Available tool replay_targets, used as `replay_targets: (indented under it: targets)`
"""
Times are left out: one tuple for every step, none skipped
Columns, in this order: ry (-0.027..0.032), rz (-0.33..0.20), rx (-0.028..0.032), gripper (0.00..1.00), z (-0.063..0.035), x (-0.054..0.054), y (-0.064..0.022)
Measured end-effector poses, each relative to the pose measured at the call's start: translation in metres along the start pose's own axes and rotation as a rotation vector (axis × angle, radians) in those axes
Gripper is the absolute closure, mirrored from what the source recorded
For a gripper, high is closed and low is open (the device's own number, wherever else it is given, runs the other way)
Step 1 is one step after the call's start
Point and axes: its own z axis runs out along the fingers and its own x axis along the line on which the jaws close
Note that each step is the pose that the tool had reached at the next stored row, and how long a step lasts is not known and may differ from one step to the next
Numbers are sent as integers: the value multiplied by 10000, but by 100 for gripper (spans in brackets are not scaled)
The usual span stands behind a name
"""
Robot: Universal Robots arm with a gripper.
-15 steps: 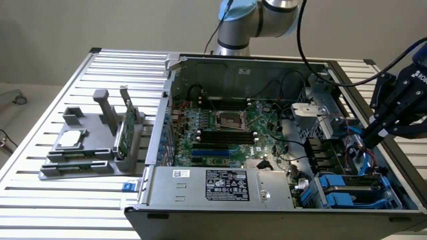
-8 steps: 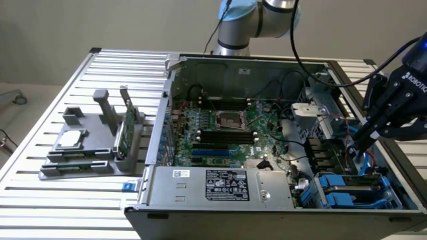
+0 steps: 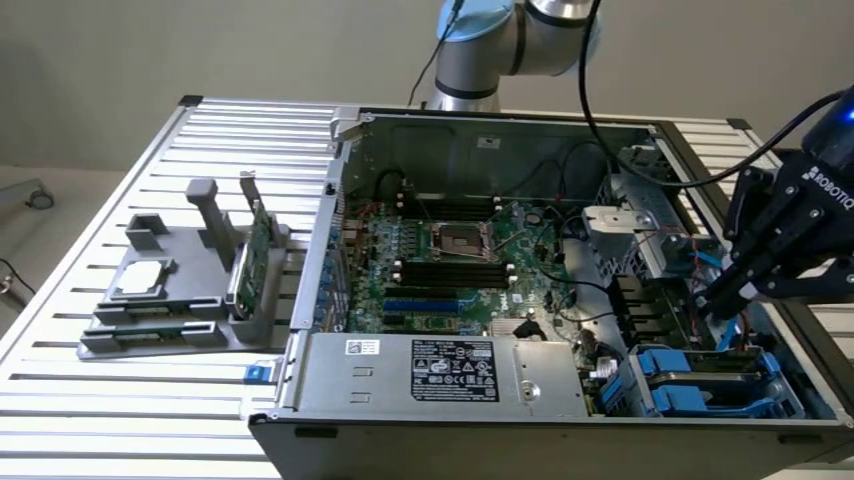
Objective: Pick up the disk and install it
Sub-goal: 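Insert the second disk wire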
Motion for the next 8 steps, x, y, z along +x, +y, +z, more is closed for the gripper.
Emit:
replay_targets:
  targets:
    - [-1, 0, -4, 84, 3, -2, -19]
    - [-1, -1, -5, 84, 7, -3, -36]
    - [-2, -2, -8, 84, 12, -6, -56]
    - [-1, -5, -15, 84, 15, -9, -72]
    - [-5, -13, -22, 84, 18, -18, -75]
    - [-5, -27, -33, 84, 24, -30, -73]
    - [-10, -37, -45, 84, 33, -47, -70]
    - [-7, -45, -52, 84, 45, -71, -67]
